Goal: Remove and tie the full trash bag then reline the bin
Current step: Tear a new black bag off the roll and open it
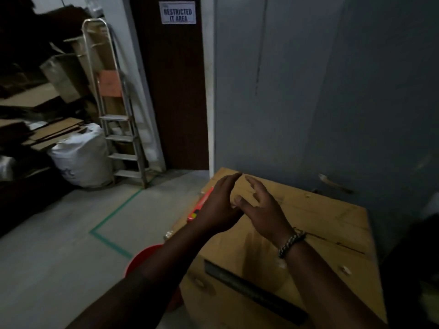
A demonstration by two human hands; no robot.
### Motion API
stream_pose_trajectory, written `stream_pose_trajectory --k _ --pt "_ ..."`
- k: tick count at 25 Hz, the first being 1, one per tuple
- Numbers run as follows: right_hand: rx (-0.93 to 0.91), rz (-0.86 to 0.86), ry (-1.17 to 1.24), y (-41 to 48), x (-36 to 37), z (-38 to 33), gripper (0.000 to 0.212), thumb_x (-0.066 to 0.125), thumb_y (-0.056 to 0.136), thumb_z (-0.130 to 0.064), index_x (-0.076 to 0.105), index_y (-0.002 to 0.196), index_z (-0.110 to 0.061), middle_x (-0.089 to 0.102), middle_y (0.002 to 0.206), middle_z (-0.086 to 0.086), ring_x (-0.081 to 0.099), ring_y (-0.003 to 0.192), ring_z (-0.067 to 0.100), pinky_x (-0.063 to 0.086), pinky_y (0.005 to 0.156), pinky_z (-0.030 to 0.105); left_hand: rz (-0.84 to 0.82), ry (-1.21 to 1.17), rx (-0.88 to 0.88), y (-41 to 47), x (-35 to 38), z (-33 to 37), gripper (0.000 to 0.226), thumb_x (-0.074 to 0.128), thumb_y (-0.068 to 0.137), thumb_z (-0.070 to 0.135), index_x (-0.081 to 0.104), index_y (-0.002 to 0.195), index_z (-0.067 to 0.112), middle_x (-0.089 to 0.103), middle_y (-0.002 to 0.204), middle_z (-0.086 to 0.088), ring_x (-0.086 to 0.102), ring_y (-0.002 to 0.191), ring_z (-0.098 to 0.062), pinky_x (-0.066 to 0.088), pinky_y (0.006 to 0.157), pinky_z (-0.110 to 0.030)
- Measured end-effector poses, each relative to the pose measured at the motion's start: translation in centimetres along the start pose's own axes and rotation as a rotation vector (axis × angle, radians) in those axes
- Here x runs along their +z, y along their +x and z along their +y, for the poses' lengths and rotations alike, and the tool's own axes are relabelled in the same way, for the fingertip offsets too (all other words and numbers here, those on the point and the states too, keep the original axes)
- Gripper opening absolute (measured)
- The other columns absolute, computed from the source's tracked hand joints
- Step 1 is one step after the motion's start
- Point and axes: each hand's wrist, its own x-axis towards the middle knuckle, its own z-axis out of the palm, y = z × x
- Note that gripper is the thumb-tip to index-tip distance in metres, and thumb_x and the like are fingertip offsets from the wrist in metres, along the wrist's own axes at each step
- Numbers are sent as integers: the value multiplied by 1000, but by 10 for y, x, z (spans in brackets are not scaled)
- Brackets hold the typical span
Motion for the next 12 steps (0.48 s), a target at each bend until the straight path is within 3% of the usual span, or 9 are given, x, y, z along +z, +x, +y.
stream_pose_trajectory --k 2,4,5,8,10,12 --pt "-20 -62 -80 7 28 -2 71 65 97 -43 32 159 -35 35 162 -12 35 142 5 36 106 19 -12 -8 -39 -11 -17 -27 72 70 90 31 36 153 24 39 153 10 40 137 -7 34 105 -12" --pt "-35 -126 -139 15 50 2 69 67 96 -39 34 157 -33 40 156 -13 37 132 -1 33 93 4 -30 -7 -74 -20 -25 -53 70 71 87 38 42 149 23 46 148 5 46 132 -10 44 108 -28" --pt "-46 -162 -158 21 60 6 68 67 96 -40 36 156 -33 40 156 -12 40 133 0 35 95 5 -43 -8 -106 -23 -28 -64 71 69 83 43 45 147 23 50 144 3 49 128 -11 47 106 -36" --pt "-30 -246 -218 38 83 22 68 66 96 -45 36 156 -35 34 162 -9 38 146 14 42 112 29 -95 58 -230 -27 -28 -89 87 57 68 57 44 148 24 48 145 -2 49 131 -20 47 104 -47" --pt "0 -294 -275 48 96 33 66 66 96 -45 38 155 -35 30 165 -7 34 149 18 39 116 34 -172 135 -321 -26 -28 -103 97 57 64 63 36 153 29 34 157 -7 38 142 -28 41 111 -49" --pt "31 -336 -312 55 105 38 65 68 96 -40 41 154 -33 29 165 -6 35 148 19 39 115 32 -251 137 -370 -24 -28 -117 96 70 69 57 32 154 32 24 162 -8 34 145 -30 39 114 -45"
